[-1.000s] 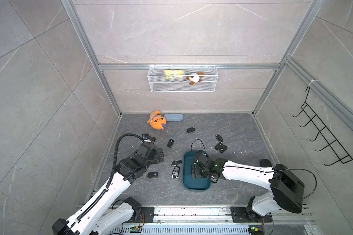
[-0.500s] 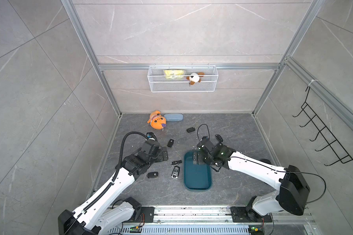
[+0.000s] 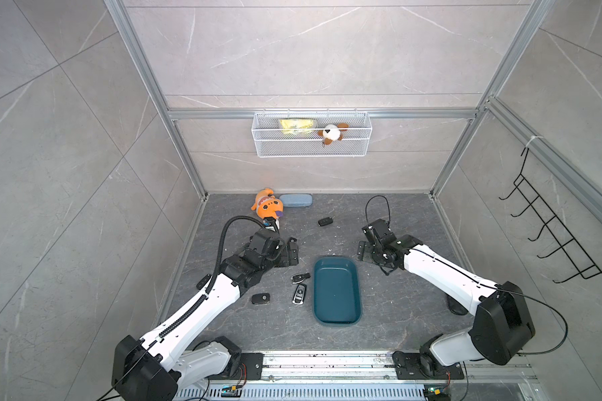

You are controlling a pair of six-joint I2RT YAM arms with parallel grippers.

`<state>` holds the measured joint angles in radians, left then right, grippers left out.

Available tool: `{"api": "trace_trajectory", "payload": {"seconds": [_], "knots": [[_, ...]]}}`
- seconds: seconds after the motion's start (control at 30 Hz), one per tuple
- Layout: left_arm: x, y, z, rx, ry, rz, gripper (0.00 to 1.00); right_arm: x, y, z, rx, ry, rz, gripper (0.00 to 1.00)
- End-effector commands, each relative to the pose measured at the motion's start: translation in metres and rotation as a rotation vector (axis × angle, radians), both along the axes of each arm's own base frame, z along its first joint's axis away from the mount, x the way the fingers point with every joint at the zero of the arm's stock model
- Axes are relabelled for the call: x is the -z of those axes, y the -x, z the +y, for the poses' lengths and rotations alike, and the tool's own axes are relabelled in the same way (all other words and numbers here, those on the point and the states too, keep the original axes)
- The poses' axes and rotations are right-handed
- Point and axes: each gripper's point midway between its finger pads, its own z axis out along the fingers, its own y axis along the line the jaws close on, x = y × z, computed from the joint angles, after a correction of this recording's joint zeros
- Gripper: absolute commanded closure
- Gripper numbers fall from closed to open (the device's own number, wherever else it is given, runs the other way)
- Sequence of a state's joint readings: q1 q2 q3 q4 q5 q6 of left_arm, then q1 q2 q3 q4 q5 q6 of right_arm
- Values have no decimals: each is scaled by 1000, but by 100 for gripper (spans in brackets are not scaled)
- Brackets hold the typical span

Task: Place the car key into the storage box
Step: Pick up the car key from the center of the board.

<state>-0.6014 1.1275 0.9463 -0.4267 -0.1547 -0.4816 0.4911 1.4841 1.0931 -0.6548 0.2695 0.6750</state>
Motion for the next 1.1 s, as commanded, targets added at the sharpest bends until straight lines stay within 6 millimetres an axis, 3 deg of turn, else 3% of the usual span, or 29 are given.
{"api": "trace_trajectory", "payload": {"seconds": [0.0,0.33,0.5,0.9,1.07], "knots": [[-19,-11,-15,46,42,-46,0,21,-3,-13,39,-28,56,14],[-15,-23,-25,51,35,-25,0,83,-22,-34,110,-65,190,28],[-16,-29,-23,32,15,-35,0,101,-32,-44,134,-62,218,34],[-15,-38,-21,6,-9,-44,0,117,-59,-49,144,-62,248,35],[-13,-40,-21,3,-13,-36,0,122,-64,-60,179,-51,258,41]]}}
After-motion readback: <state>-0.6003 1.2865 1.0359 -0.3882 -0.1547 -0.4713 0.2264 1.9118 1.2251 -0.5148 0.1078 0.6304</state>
